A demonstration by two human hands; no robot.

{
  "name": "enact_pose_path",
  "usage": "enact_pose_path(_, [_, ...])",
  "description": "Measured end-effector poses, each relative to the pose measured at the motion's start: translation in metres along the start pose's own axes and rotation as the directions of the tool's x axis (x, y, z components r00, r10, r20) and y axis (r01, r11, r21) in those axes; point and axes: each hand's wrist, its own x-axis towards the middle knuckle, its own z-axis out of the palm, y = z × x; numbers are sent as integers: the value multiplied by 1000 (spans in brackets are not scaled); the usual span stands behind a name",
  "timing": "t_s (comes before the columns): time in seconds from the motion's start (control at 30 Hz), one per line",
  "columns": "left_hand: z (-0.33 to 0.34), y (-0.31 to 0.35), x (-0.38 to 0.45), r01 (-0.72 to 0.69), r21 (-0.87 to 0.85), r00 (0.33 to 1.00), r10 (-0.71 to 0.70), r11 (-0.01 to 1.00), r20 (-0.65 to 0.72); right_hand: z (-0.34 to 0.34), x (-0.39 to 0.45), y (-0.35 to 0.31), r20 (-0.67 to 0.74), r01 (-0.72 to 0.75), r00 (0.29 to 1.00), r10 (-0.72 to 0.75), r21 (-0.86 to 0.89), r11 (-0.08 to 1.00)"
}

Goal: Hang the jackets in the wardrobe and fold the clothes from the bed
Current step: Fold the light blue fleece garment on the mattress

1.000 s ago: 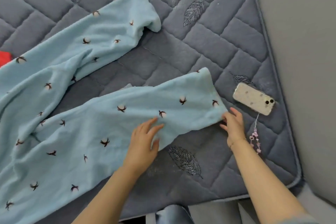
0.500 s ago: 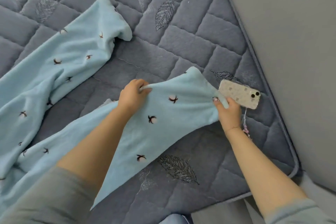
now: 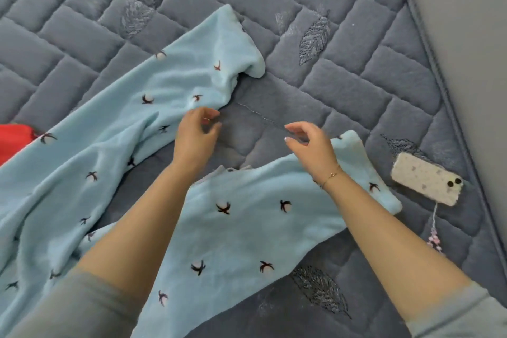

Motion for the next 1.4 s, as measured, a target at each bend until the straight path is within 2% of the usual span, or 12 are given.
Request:
enact_pose_path(0.13, [-44, -46, 35, 10, 209, 996, 10, 978, -93, 61, 51, -34, 95, -142, 988, 125, 209, 967])
enact_pose_path(0.3, [-65, -103, 48, 129, 513, 981, -186, 848, 62, 106, 106, -68, 166, -398, 916, 364, 489, 776])
enact_pose_path(0.4, [-70, -113, 51, 13, 423, 1000, -14, 906, -2, 113, 135, -84, 120, -368, 915, 384, 638, 676])
enact_pose_path(0.5, [-76, -110, 45, -116, 261, 990, 93, 958, 102, 111, 138, -87, -138, -247, 875, 464, 697, 673])
enact_pose_path(0.63, [-74, -109, 8, -141, 45, 922, 115, 989, 369, 98, 100, -51, -428, -129, 762, 485, 634, 762])
enact_pose_path(0.7, [-74, -114, 9, -66, -45, 954, 76, 997, 289, 92, 85, -33, -373, -204, 768, 520, 628, 751])
enact_pose_path(0.77, [-78, -128, 27, -47, 120, 992, 33, 992, 119, 87, 74, -29, -411, -248, 774, 481, 502, 829])
enact_pose_path(0.87, [-83, -148, 53, 203, 389, 966, -249, 898, 72, 85, 65, -39, -628, -109, 778, -9, -150, 983])
enact_pose_path(0.97, [-71, -163, 61, 246, 450, 937, -329, 858, 115, 101, 75, -56, -394, 167, 882, -260, -256, 952])
enact_pose_path(1.1, [-63, -169, 66, 265, 442, 942, -328, 857, 71, 135, 109, -87, -40, 44, 998, -50, -137, 990])
enact_pose_path(1.3, [-60, -178, 72, 252, 429, 940, -325, 867, 106, 165, 182, -119, -35, -341, 939, 341, -214, 916])
enact_pose_path(1.4, [-59, -184, 74, 234, 385, 951, -292, 893, 99, 172, 196, -112, -104, -345, 939, 329, -298, 890])
